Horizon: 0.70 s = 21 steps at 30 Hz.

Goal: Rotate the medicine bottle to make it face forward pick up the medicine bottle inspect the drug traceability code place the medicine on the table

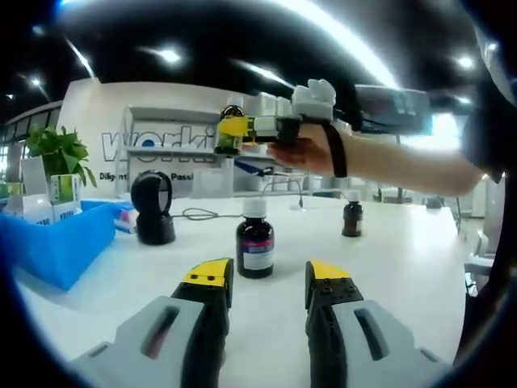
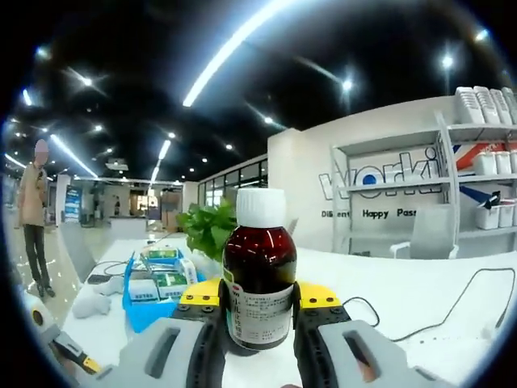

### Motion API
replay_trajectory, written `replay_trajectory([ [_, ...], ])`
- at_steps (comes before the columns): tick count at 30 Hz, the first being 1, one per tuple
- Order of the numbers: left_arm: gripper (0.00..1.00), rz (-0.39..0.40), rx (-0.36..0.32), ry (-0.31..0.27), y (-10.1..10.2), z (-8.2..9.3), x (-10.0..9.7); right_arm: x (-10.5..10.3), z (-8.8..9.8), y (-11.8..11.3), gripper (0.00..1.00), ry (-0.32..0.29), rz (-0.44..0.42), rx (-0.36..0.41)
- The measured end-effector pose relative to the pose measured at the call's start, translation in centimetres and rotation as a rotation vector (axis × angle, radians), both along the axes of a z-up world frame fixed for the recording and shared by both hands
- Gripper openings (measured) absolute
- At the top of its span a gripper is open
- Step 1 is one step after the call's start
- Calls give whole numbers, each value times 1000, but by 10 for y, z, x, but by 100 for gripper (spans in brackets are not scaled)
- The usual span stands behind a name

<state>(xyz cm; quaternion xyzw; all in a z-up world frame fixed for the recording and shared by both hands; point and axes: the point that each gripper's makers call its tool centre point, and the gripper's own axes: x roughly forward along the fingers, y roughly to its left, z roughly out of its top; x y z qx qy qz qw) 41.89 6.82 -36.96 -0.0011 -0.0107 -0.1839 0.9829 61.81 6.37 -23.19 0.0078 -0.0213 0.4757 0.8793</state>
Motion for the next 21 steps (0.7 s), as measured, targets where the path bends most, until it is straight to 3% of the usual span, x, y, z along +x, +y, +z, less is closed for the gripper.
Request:
replay_trajectory([
  [5,26,-5,0,-2,-1,0,0,0,-10,1,26,-11,-11,-13],
  [21,26,-13,1,3,-1,0,0,15,-45,16,26,54,-33,-24],
])
